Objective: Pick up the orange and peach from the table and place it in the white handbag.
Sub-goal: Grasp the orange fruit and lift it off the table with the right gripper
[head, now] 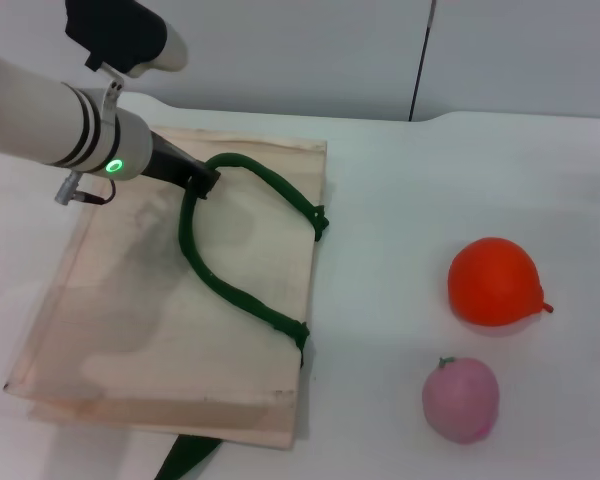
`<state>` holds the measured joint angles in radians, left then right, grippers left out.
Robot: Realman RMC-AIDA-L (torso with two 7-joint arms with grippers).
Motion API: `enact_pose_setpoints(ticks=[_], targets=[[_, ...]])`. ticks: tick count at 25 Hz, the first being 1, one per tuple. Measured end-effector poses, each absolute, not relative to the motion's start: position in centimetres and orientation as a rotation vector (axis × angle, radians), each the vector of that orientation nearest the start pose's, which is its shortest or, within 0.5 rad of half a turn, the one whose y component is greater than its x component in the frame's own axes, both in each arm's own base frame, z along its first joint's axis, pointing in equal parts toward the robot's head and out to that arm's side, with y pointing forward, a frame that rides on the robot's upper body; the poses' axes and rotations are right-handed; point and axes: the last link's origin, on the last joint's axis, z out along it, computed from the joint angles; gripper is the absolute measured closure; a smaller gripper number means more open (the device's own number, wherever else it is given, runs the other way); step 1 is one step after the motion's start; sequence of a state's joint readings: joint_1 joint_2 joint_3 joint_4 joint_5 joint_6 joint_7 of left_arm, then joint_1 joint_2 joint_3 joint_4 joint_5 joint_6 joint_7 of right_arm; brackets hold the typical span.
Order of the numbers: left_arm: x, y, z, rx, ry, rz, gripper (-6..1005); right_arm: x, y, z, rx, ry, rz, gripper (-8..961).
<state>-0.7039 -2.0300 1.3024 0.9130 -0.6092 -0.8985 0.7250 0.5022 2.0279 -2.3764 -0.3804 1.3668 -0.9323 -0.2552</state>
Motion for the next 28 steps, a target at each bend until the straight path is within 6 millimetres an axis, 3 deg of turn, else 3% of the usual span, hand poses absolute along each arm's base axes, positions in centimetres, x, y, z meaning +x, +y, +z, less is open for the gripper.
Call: enact_pose_setpoints(ticks=[6, 14, 22, 28], targets=[[-21.1, 43.7, 1.0, -2.304, -0.759, 0.086, 861, 32.1, 37.1, -0.9, -1.454, 0.622, 0.491, 285], [-16.2, 41.6, 5.5, -2.304, -0.602, -0.049, 879, 32.1, 37.0, -2.2, -1.527, 0.646, 0.455, 287], [-14.3, 39.2, 9.0, -2.225, -0.503, -0.004, 879, 29.6, 36.0, -5.0, -1.674, 0.607, 0.499, 285], [-12.8, 38.4, 10.4, -2.19, -0.441, -0.004, 879, 28.3, 35.6, -4.5, -1.679, 0.553, 0.445, 284]])
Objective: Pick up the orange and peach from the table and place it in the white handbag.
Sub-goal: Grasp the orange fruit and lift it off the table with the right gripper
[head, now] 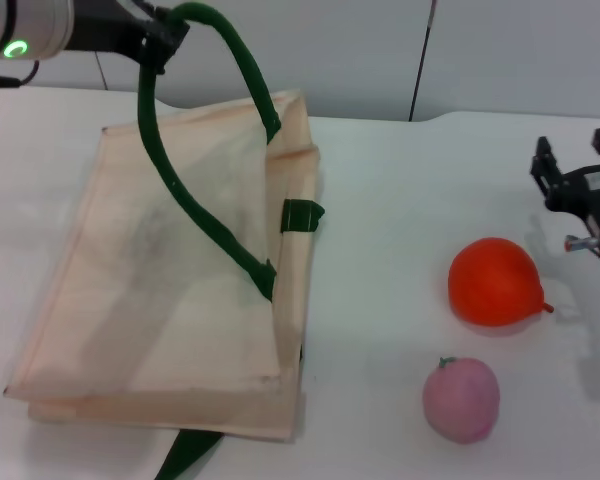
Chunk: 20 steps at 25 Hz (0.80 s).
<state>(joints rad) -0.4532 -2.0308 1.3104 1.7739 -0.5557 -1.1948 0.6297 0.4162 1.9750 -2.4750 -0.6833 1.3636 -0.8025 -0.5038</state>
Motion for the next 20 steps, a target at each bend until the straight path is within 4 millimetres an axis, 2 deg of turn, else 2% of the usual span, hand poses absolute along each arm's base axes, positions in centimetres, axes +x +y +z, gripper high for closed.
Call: enact_pose_setpoints(ticks=[4, 9, 18, 20], targets=[[-11.9, 38.1, 10.9, -2.185, -0.414, -0.02, 879, 27.7, 35.2, -2.5, -1.629, 0.567, 0.437, 283], [-11.6, 37.7, 11.1, -2.186, -0.408, -0.021, 879, 26.2, 35.4, -0.5, -1.667, 0.614, 0.436, 282], [-10.7, 37.0, 11.9, -2.183, -0.357, -0.013, 879, 25.2, 35.0, 0.7, -1.834, 0.712, 0.424, 280], [-10.5, 37.0, 12.1, -2.181, -0.343, -0.011, 879, 25.2, 35.1, 1.0, -1.929, 0.779, 0.425, 279]])
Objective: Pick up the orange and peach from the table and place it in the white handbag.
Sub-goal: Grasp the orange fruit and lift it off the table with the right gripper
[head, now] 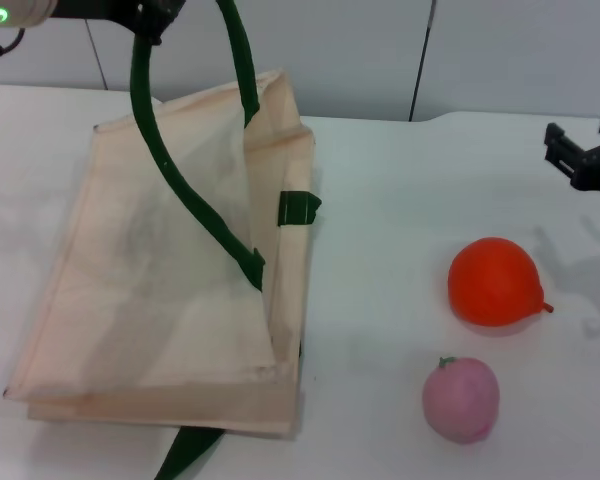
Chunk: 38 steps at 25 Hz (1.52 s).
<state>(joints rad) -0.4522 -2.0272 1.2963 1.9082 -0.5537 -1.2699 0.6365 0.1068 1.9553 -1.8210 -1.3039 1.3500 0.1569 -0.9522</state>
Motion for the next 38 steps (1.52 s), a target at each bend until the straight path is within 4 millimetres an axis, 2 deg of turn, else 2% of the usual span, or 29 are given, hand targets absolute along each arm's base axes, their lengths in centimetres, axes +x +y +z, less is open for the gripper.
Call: enact_pose_setpoints(ticks=[7, 10, 17, 26, 33, 38], targets=[[-9.5, 36.8, 12.4, -2.176, -0.3, -0.025, 880, 26.6, 35.2, 3.1, -2.018, 0.894, 0.435, 277], [-9.1, 36.7, 12.5, -2.178, -0.276, -0.027, 880, 26.8, 34.9, 3.3, -2.077, 0.91, 0.418, 277], [-8.4, 36.7, 12.6, -2.18, -0.254, -0.033, 880, 26.6, 34.5, 3.7, -2.238, 0.946, 0.367, 155], [-8.3, 36.7, 12.6, -2.187, -0.25, -0.027, 880, 26.7, 35.3, 2.5, -2.418, 1.051, 0.282, 131], [-8.5, 36.8, 12.6, -2.182, -0.252, -0.009, 880, 26.8, 35.7, 1.4, -2.503, 1.082, 0.167, 125], [-8.8, 36.8, 12.3, -2.188, -0.257, 0.013, 880, 26.8, 35.8, 1.4, -2.53, 1.086, 0.125, 121]])
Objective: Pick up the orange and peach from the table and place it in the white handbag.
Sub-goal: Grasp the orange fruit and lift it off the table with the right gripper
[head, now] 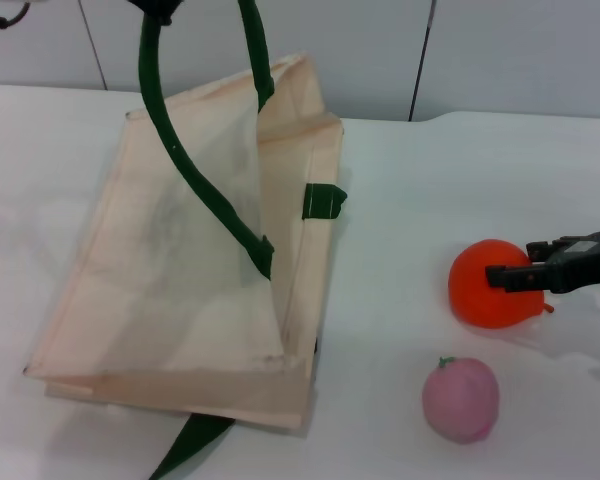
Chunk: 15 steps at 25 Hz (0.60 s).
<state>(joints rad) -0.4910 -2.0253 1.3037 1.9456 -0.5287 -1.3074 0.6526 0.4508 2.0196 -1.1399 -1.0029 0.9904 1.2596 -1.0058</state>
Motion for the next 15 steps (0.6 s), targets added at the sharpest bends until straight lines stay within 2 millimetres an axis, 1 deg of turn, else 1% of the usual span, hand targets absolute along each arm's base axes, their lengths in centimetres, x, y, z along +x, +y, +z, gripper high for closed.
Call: enact_pose_setpoints(ticks=[6, 11, 15], targets=[[-8.8, 36.7, 12.1, -2.2, -0.256, 0.026, 880, 26.7, 35.9, 1.3, -2.536, 1.088, 0.121, 73], [-8.8, 36.8, 12.1, -2.201, -0.253, 0.027, 880, 26.6, 36.0, 1.1, -2.544, 1.091, 0.114, 74], [-8.7, 36.8, 12.1, -2.202, -0.252, 0.028, 880, 26.5, 36.1, 0.2, -2.574, 1.117, 0.102, 75]])
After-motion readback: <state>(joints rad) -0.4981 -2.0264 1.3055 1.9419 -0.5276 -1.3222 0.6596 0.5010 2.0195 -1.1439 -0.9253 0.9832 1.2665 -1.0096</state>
